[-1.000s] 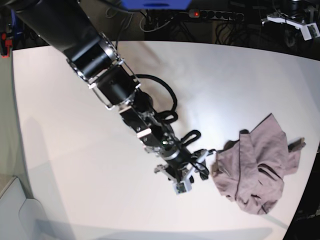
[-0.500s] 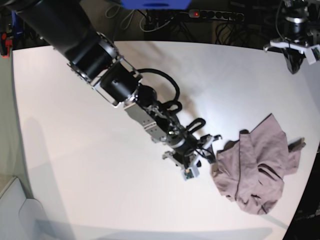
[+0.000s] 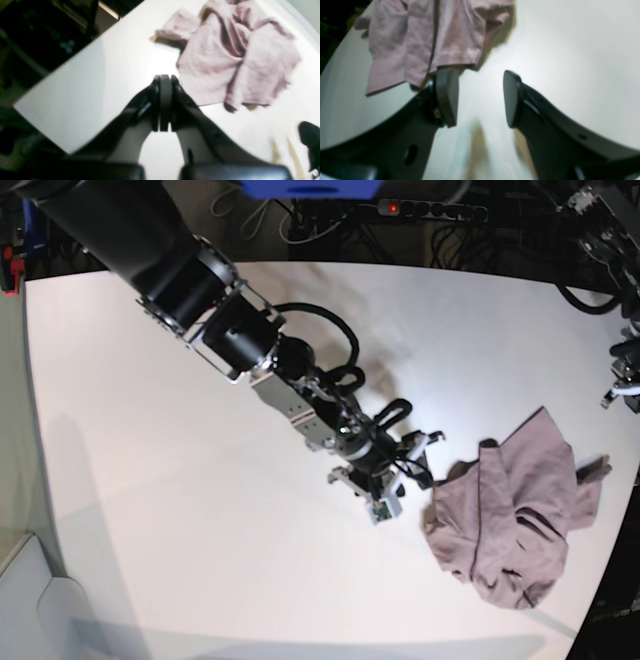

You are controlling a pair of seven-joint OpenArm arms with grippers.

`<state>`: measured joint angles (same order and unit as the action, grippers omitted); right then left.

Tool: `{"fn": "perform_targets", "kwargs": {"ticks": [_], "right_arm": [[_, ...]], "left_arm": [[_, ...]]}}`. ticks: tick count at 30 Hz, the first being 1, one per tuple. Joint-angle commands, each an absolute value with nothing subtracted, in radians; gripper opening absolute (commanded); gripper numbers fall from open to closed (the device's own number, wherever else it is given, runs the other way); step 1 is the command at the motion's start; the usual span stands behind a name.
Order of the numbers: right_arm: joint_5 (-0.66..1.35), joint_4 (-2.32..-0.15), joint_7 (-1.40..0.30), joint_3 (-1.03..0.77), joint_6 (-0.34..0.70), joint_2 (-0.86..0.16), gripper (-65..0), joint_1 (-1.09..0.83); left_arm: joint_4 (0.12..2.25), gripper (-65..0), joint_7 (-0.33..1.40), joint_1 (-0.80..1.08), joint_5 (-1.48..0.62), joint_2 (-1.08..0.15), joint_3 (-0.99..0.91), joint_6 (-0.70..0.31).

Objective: Layout the t-shirt on the table in an organized manner, then fold the t-shirt properly
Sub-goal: 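Move the right gripper toward the crumpled pink t-shirt, then lower the left gripper onto the t-shirt and pinch its fabric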

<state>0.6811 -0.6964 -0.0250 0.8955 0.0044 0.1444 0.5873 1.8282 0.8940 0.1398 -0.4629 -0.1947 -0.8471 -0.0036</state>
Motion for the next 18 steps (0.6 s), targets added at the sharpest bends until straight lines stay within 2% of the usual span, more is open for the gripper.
{"fn": "perform_targets", "kwargs": {"ticks": [1,3,4,7,9,10,12,18], "right_arm": [[0.691,-0.717,0.002,0.894,0.005,0.157,-35.4,0.621],[0.691,-0.717,0.004,0.892,0.005,0.157,-35.4,0.621],[0.691,-0.717,0.004,0.889,0.005,0.157,-35.4,0.622],[0.691,-0.716,0.004,0.889,0.005,0.157,-35.4,0.622],[0.691,-0.716,0.004,0.888,0.005,0.157,-35.4,0.621],[0.691,-0.716,0.004,0.888,0.005,0.157,-35.4,0.621],[0.691,-0.716,0.004,0.888,0.004,0.157,-35.4,0.621],[0.691,-0.719,-0.002,0.886,0.002,0.137,-35.5,0.613]], "left_arm": [[1.813,-62.3,0.877,0.117,-0.469,-0.223,-0.849,-0.004],[1.741,-55.0,0.872,0.09,-0.469,-0.225,-0.849,-0.004],[1.705,-49.4,0.872,0.076,-0.469,-0.225,-0.849,-0.004],[1.618,-26.4,0.871,0.044,-0.469,-0.231,-0.848,-0.005],[1.584,-15.3,0.869,0.025,-0.469,-0.259,-0.805,-0.005],[1.572,-11.9,0.868,0.018,-0.469,-0.275,-0.768,-0.005],[1.547,-10.1,0.84,0.002,-0.472,-0.308,-0.691,-0.005],[1.406,-10.2,0.685,-0.05,-0.469,-0.325,-0.559,-0.005]]}}
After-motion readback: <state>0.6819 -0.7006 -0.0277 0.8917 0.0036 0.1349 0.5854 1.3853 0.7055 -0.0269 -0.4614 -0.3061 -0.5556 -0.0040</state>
